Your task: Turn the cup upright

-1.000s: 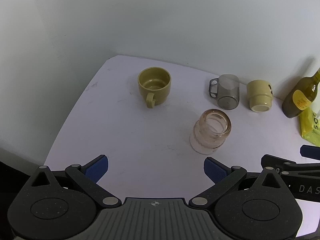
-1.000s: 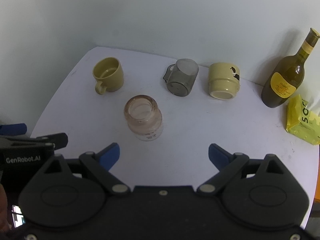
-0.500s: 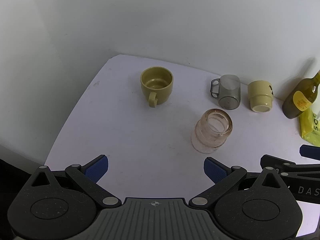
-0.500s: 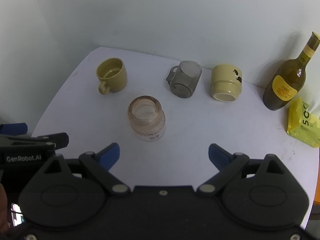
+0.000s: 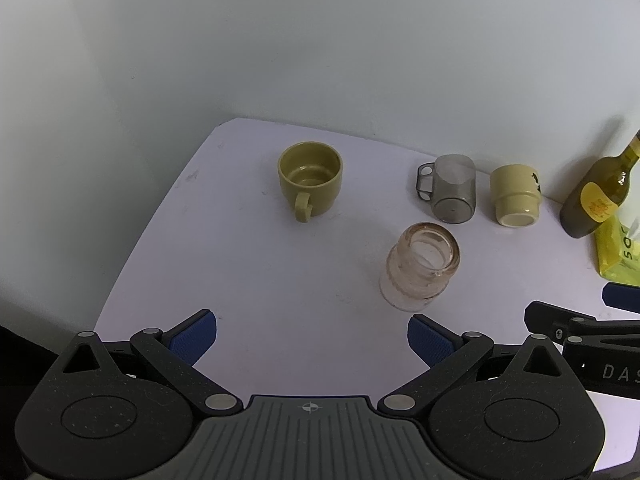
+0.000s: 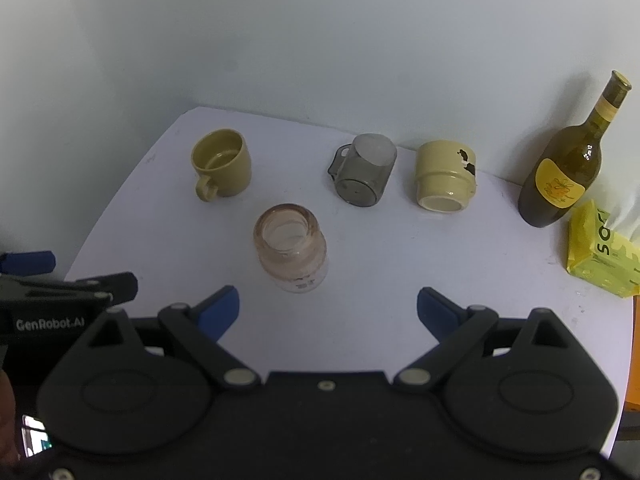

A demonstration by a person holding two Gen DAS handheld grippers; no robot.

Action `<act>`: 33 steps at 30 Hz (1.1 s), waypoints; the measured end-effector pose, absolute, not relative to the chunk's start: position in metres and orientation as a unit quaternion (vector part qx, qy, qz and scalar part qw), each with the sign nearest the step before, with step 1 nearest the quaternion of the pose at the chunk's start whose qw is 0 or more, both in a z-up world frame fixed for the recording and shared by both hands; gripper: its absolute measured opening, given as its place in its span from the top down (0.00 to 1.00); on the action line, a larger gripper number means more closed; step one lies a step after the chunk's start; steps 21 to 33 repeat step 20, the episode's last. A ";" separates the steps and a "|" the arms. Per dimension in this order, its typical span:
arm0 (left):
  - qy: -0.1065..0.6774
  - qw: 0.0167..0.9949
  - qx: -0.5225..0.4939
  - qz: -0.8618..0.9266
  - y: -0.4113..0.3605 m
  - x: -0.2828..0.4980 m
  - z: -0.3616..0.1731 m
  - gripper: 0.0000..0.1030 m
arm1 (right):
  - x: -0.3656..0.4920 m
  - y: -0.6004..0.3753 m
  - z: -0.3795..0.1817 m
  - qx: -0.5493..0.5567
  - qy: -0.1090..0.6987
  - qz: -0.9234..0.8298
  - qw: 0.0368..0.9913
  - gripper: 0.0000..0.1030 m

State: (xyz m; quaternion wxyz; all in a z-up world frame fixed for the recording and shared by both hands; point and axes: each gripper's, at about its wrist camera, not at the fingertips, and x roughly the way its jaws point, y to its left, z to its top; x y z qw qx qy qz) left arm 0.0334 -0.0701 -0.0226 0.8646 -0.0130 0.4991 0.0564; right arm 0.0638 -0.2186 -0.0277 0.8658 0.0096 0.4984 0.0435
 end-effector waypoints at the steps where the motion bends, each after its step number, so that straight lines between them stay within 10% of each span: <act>1: 0.499 0.865 -0.013 0.056 -0.070 0.033 -0.023 0.00 | 0.063 -0.219 -0.028 0.009 0.498 0.043 0.866 0.07; 33: 0.497 0.866 -0.019 0.053 -0.068 0.026 -0.021 0.00 | 0.057 -0.213 -0.028 0.001 0.503 0.048 0.863 0.07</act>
